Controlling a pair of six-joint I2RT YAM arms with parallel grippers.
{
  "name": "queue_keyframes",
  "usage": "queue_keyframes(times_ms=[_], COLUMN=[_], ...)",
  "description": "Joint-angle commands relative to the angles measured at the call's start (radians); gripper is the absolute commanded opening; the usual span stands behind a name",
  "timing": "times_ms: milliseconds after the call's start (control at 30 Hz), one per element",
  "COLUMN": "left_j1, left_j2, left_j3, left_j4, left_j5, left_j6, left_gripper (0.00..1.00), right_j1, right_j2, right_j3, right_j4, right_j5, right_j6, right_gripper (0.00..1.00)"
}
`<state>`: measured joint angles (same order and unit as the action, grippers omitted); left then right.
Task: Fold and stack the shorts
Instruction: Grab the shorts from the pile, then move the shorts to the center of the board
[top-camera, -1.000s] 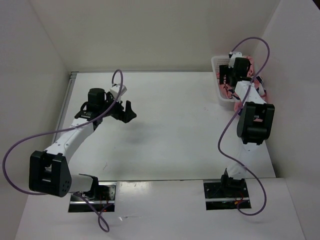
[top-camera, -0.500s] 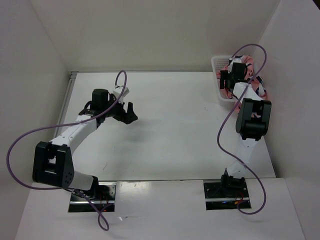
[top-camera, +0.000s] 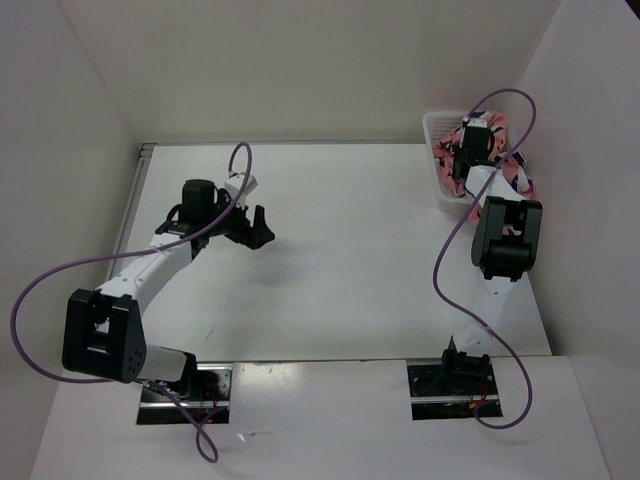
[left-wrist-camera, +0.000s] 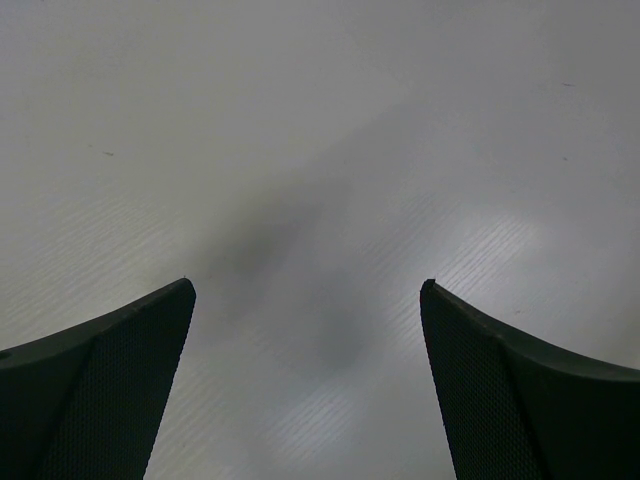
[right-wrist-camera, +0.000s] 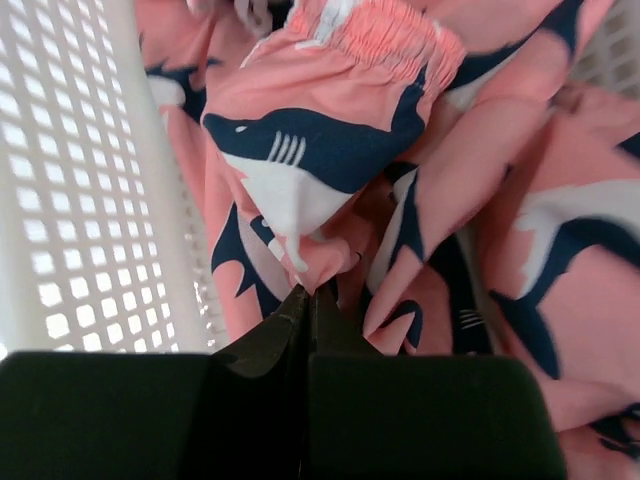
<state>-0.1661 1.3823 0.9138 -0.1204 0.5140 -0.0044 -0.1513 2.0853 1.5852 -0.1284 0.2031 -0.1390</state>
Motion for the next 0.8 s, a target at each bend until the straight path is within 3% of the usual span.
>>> queue_keyframes(times_ms=[0, 100, 233, 367, 467, 667, 700, 767], left_j1=[-0.004, -0.004, -0.004, -0.004, -0.004, 0.006, 0.007, 0.043], left_j2=[-0.061, -0.097, -0.17, -0.247, -0.305, -0.37, -0.384, -0.394], left_j3=[-0.032, -0.043, -0.124, -0.144, -0.156, -0.165, -0.156, -0.144], left_j4=[0.059, 0.085, 0.148, 0.128, 0.128, 0.119, 0.119, 0.119], left_j5=[0.027, 0.002, -0.149, -0.149, -0.158, -0.207, -0.218, -0.233], left_j6=[0.004, 0.004, 0.004, 0.004, 0.004, 0.004, 0.004, 0.004], left_gripper=[1.0, 1.0, 1.0, 1.0, 1.0, 1.0, 1.0, 1.0], right_j1=[-0.005, 0.004, 0.027, 0.077, 0.185, 0.496, 0.521, 0.585], right_j2=[-0.097, -0.175, -0.28, -0.35, -0.361, -0.292, -0.274, -0.222], right_j3=[0.135, 0.211, 0.311, 0.503, 0.66, 0.797, 0.797, 0.797], right_j4=[0.064, 0.053, 0.053, 0.062, 0.026, -0.065, -0.098, -0.125], right_j5=[0.021, 0.01, 0.028, 0.056, 0.045, 0.012, 0.003, -0.033], right_j6=[0.007, 0.007, 0.03, 0.021, -0.022, -0.007, 0.048, 0.1], right_gripper=[0.0, 0.0, 0.0, 0.0, 0.0, 0.0, 0.01, 0.2])
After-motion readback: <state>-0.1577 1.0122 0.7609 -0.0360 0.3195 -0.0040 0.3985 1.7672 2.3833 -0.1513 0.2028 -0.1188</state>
